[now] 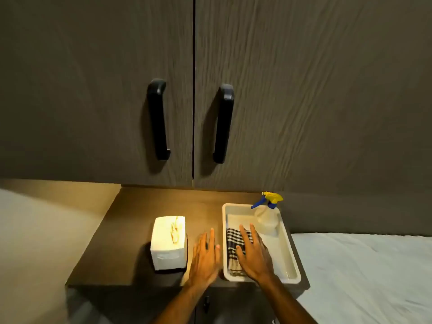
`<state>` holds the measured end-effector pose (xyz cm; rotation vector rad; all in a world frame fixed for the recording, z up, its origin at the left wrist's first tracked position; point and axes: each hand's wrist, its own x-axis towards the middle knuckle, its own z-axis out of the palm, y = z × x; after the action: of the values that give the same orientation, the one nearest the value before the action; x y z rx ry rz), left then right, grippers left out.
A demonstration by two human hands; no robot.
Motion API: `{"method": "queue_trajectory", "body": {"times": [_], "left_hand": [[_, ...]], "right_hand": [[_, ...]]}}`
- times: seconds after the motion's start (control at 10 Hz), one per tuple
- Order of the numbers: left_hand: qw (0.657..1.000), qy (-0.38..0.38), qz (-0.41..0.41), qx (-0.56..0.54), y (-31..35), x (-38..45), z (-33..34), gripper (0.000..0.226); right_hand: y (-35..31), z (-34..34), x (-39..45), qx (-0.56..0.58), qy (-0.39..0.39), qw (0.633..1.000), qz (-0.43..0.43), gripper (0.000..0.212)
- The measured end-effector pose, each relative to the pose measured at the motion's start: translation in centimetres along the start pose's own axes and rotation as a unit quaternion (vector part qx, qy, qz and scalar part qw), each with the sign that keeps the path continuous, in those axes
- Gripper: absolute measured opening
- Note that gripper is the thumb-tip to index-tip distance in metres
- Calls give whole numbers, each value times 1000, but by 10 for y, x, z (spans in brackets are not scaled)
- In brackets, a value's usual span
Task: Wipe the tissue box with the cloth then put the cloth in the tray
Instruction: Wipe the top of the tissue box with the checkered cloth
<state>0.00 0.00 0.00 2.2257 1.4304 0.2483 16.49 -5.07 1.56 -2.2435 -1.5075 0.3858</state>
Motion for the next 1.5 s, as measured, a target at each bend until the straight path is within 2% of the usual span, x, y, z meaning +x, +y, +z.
{"method": "queue_trajectory", "body": {"times": [0.1,0.2,0.3,0.4,0.5,0.6,0.7,0.8,0.9,1.0,1.1,1.2,1.3,1.4,1.5], "left_hand": [[999,1,-27,-41,-2,21,21,64],[999,-33,0,17,-8,34,46,81],[995,-7,15,97,-19,34,65,77],[989,44,19,141,-26,35,78,83],[989,61,19,131,-30,36,84,93],[986,91,35,134,-36,35,87,75],[988,94,20,121,-29,32,72,86],[985,157,16,66,-14,11,43,68],[988,61,140,-9,-23,-7,20,58],[817,-192,318,-441,-30,-43,-17,55],[972,110,180,-100,-42,-55,-30,67],[956,234,165,-62,-68,-50,-64,60],[959,274,69,14,-94,-14,-102,52],[987,149,20,62,-119,9,-113,56],[994,51,44,87,-143,18,-106,66]], "right_hand": [[10,13,11,-29,-69,997,31,76],[23,25,20,-65,-131,988,42,83],[29,32,25,-112,-170,979,29,92],[31,36,28,-138,-176,974,46,101],[23,37,31,-149,-161,974,60,98],[16,40,33,-172,-151,972,52,88],[18,43,32,-170,-144,974,46,91],[19,30,31,-95,-109,986,87,71],[13,6,28,-57,-18,995,79,45],[-7,-13,27,10,55,997,61,41],[-49,-27,23,65,50,995,54,48],[-101,-24,14,123,7,992,22,46],[-148,-8,7,53,27,996,-63,46],[-184,15,1,70,24,994,-86,47],[-208,44,-3,69,63,989,-114,43]]}}
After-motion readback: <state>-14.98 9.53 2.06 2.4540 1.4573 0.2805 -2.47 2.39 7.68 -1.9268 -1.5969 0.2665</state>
